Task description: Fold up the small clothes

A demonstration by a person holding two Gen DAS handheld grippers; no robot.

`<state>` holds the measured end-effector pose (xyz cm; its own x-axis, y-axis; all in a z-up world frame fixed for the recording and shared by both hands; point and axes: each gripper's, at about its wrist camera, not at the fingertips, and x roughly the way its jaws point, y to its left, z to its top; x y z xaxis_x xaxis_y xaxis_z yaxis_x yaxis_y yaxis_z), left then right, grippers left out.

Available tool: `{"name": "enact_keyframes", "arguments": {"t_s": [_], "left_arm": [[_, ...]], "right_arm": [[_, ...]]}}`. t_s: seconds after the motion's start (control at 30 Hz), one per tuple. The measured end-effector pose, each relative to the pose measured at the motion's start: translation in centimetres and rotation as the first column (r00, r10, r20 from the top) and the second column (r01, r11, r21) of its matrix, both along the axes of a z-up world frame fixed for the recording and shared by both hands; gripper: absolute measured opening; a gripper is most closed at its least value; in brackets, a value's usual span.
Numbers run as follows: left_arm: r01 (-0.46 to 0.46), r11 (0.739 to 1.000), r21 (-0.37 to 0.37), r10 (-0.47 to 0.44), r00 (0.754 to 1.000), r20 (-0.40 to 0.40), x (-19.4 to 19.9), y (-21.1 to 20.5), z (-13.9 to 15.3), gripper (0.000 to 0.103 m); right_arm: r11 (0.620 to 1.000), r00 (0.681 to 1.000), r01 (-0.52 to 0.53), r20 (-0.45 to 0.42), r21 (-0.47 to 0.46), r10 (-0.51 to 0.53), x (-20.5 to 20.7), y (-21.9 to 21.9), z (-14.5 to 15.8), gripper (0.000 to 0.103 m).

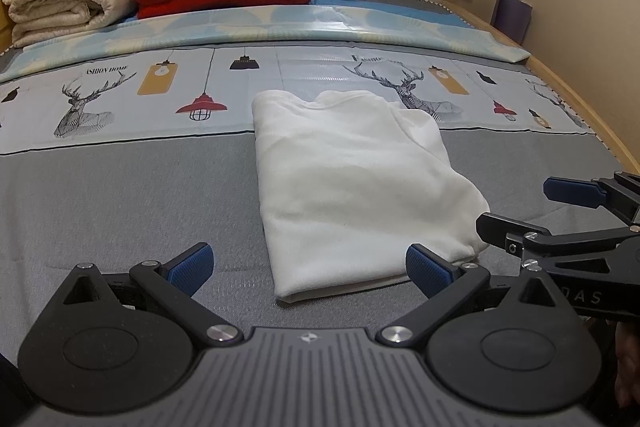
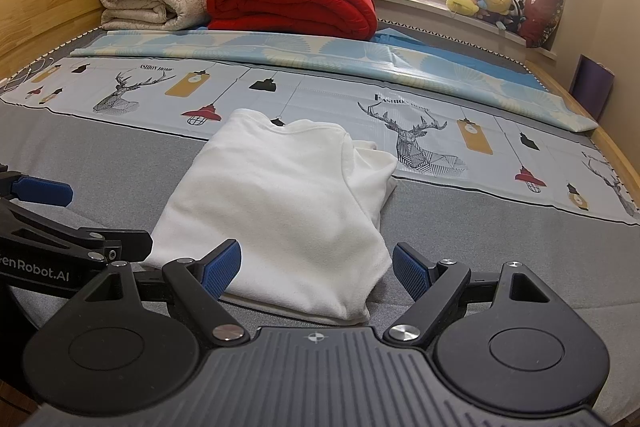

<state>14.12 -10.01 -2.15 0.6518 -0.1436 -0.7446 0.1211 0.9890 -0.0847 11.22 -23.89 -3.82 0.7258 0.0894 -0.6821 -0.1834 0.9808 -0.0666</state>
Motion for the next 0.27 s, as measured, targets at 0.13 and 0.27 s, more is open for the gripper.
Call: {"name": "enact_keyframes", "arguments": {"t_s": [0.13, 0.27], "left_arm": [[0.002, 1.0, -0.001, -0.002, 1.0, 0.001, -0.03, 0.07, -0.02, 0.102], [0.006, 1.0, 0.001, -0.006, 1.0, 0.01, -0.18, 0.11, -0.02, 0.102]], "right_arm": [[1.0, 1.0, 0.0, -0.002, -0.001, 0.0, 0.04, -0.06, -0.02, 0.084], [1.0, 1.0, 0.0, -0.002, 0.001, 0.0, 0.05, -0.09, -0.02, 0.084]]}}
